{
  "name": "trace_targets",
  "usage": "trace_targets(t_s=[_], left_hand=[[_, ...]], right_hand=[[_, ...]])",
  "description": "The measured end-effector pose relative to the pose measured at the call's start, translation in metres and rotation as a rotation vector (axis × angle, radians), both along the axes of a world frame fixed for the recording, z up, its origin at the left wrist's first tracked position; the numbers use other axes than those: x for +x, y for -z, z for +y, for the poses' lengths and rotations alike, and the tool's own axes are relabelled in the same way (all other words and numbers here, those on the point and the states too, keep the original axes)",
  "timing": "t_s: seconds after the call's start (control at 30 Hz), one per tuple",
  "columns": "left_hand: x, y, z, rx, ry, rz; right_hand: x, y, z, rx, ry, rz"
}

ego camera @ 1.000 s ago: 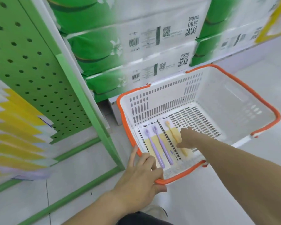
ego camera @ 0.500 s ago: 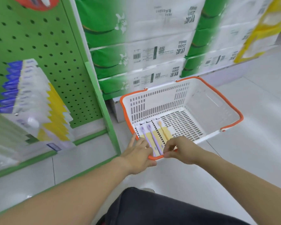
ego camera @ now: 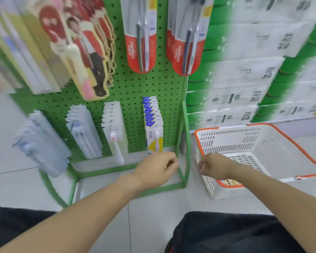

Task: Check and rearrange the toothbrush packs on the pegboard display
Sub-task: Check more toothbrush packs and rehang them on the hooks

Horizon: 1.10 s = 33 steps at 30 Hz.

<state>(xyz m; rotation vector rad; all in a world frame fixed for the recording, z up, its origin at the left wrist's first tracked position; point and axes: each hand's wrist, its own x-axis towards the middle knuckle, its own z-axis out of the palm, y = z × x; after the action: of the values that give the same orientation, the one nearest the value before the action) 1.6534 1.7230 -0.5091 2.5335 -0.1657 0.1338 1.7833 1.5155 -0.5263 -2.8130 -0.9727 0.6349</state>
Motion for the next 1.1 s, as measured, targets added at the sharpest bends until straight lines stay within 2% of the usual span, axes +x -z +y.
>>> trace_targets(t_s=[0.1, 0.2, 0.37, 0.47, 0.57, 0.67, 0.77, 0.9, 1.1], left_hand=[[-0.047, -0.037, 0.050, -0.010, -0.131, -0.074], [-0.088, -0.071, 0.099, -0.040, -0.286, -0.207], [-0.132, -0.121, 0.171, -0.228, -0.682, -0.593], [-0.138, -0.139, 0.210, -0.322, -0.842, -0.766], [-0.127, -0.150, 0.238, -0.371, -0.862, -0.784], [-0.106, -0.153, 0.244, -0.395, -0.786, -0.610], [-0.090, -0.147, 0.244, -0.413, -0.637, -0.533], [-0.088, -0.142, 0.248, -0.488, -0.669, -0.636], [-0.094, -0.144, 0.249, -0.556, -0.717, -0.801]], right_hand=[[-0.024, -0.041, 0.070, 0.164, -0.135, 0.019], [-0.061, -0.080, 0.138, 0.417, -0.216, 0.026], [-0.128, -0.123, 0.232, 0.929, -0.180, 0.027], [-0.152, -0.144, 0.278, 1.102, -0.116, -0.012], [-0.163, -0.153, 0.318, 1.063, -0.067, -0.050], [-0.165, -0.149, 0.351, 1.020, 0.047, -0.005], [-0.155, -0.139, 0.374, 1.187, 0.151, 0.004], [-0.142, -0.128, 0.387, 1.353, 0.210, 0.013], [-0.143, -0.130, 0.384, 1.464, 0.058, -0.010]])
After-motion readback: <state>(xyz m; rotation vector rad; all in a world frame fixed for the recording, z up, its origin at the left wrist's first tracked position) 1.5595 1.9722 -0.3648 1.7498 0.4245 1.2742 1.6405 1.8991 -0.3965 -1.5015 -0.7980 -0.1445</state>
